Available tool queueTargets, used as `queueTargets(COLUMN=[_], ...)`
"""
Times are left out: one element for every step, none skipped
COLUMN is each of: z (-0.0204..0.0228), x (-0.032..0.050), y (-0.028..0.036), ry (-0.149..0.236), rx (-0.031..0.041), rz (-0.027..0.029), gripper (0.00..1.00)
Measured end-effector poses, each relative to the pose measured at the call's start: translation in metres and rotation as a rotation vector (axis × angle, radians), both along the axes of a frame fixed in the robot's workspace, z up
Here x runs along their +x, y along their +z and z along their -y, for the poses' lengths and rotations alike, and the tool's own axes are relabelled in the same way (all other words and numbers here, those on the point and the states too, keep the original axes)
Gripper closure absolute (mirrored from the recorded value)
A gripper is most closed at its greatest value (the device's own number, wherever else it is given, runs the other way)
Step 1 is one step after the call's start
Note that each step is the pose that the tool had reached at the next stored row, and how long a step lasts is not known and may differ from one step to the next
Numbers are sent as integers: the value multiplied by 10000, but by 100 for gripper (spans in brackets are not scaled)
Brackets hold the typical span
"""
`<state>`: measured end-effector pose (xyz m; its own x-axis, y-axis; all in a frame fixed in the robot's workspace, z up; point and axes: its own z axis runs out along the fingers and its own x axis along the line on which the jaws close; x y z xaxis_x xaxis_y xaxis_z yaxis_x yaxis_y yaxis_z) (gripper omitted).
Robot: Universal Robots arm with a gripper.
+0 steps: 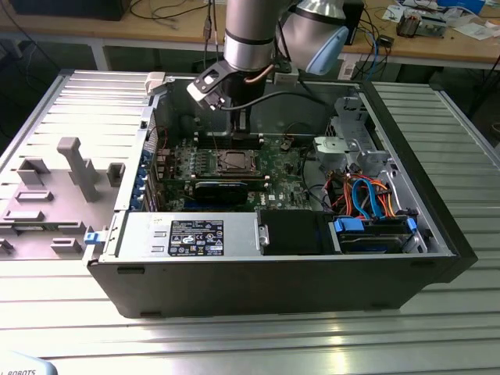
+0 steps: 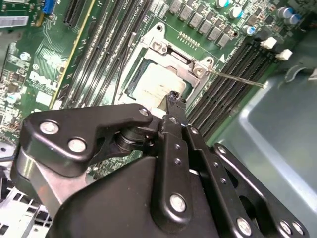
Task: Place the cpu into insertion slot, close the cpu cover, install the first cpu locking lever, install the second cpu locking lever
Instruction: 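Close the cpu cover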
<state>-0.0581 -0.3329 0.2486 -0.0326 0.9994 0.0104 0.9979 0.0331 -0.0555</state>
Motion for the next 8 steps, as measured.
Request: queueTargets(z=[0, 0, 0, 0, 0, 0, 0, 0], x=[0, 0, 0, 0, 0, 0, 0, 0], y=[44, 93, 137, 176, 198, 200, 200, 203], ry=[0, 0, 0, 0, 0, 0, 1, 0], rx=[0, 0, 0, 0, 0, 2, 3, 1], rz=[0, 0, 0, 0, -1, 1, 1, 0], gripper=[89, 89, 89, 89, 89, 89, 89, 89])
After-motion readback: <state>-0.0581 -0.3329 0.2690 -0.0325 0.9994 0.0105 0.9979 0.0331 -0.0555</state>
